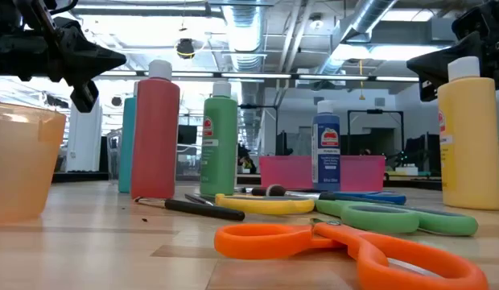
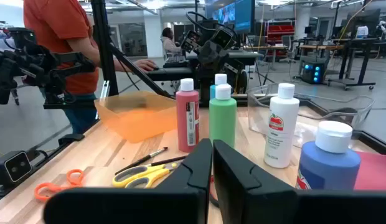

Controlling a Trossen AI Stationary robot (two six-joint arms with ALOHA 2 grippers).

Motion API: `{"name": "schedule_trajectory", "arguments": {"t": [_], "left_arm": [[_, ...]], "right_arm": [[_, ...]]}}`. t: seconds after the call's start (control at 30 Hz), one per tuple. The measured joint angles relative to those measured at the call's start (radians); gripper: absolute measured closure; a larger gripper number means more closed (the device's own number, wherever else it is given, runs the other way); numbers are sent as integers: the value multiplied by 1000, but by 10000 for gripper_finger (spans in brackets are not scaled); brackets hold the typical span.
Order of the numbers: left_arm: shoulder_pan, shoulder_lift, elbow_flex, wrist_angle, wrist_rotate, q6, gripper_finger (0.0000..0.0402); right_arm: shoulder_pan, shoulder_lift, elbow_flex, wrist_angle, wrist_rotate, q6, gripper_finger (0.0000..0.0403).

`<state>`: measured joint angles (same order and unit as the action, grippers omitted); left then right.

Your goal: Pick & Place Paint Supplies

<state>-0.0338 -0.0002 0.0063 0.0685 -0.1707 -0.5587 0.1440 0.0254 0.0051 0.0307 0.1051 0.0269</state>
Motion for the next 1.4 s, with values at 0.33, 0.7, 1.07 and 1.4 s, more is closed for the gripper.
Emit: {"name": "schedule_trajectory", "arguments": {"t": [0.33,0.7,1.07,1.4], "left_arm": [[0,0,0,0,0,0,396],[0,0,0,0,0,0,396],[0,0,0,0,0,0,396],[0,0,0,0,0,0,396]], "right_arm": [[0,0,0,0,0,0,390],[0,0,0,0,0,0,390],[0,0,0,0,0,0,390],[0,0,0,0,0,0,390]]}}
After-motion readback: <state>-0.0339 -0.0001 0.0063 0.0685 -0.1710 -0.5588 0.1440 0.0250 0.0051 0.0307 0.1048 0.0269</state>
